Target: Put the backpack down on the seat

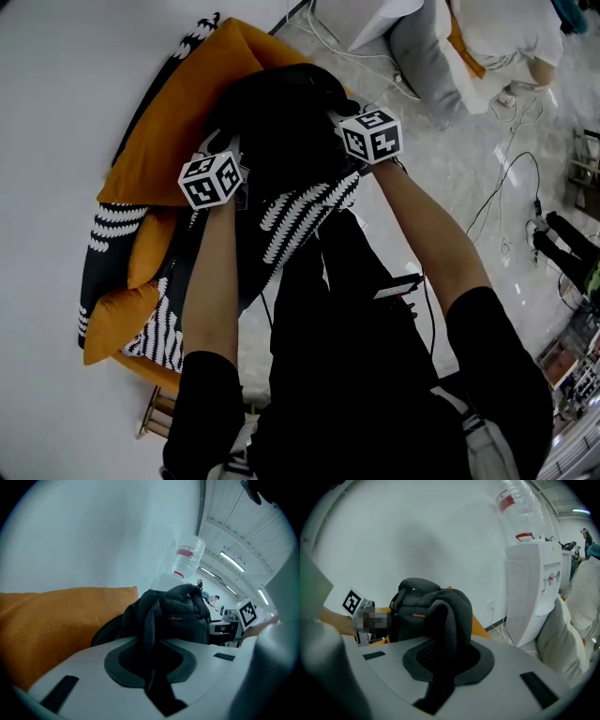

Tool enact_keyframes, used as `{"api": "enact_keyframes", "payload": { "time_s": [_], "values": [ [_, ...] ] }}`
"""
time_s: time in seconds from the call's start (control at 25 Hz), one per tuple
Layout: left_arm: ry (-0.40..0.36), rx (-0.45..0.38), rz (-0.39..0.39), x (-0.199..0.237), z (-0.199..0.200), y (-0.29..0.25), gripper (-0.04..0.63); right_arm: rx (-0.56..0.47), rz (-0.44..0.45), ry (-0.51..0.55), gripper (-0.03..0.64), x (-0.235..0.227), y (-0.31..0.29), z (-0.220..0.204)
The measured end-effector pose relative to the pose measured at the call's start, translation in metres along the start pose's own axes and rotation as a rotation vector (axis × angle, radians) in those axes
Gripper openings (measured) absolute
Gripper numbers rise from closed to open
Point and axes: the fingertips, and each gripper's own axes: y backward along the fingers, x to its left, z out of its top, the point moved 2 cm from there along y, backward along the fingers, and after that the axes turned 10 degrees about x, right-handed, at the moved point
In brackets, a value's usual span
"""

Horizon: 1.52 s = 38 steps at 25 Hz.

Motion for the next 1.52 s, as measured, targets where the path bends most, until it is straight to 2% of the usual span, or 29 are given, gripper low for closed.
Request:
{"api": "enact_keyframes", "payload": {
  "time_s": [0.16, 0.28, 0.44, 0.68, 0.84, 1.0, 1.2, 1.4, 1.52],
  "values": [
    [0.009, 0.008, 0.0, 0.004, -0.003, 0.001, 0.066, 0.011, 0.013, -0.002, 0.069, -0.001, -0.002, -0.002],
    [0.013, 0.016, 0.005, 0.002, -0.001, 0.004, 0.142, 0.01, 0.017, 0.005, 0.104, -0.008, 0.008, -0.002],
    [-0.017, 0.006, 0.015, -0.004, 0.003, 0.024, 0.182, 0.006, 0.018, 0.02, 0.136, -0.012, 0.03, -0.002],
    [-0.034, -0.032, 0.066, 0.002, 0.006, 0.057, 0.186, -0.017, -0.018, 0.02, 0.144, -0.015, 0.061, -0.006],
    [-0.044, -0.064, 0.058, -0.009, 0.003, 0.084, 0.186, -0.072, -0.045, -0.013, 0.143, -0.011, 0.092, -0.009],
    [-0.057, -0.139, 0.023, -0.031, 0.01, 0.12, 0.177, -0.158, -0.076, 0.012, 0.114, 0.011, 0.134, 0.0],
    [-0.058, -0.258, -0.035, -0.068, 0.016, 0.182, 0.112, -0.243, -0.135, 0.079, 0.063, 0.054, 0.195, 0.0],
    [-0.109, -0.389, -0.07, -0.1, 0.026, 0.248, 0.043, -0.416, -0.123, 0.093, 0.048, 0.106, 0.264, 0.009],
    [-0.158, -0.435, -0.095, -0.124, 0.027, 0.277, 0.025, -0.532, -0.142, 0.109, 0.041, 0.128, 0.312, 0.021]
  ]
}}
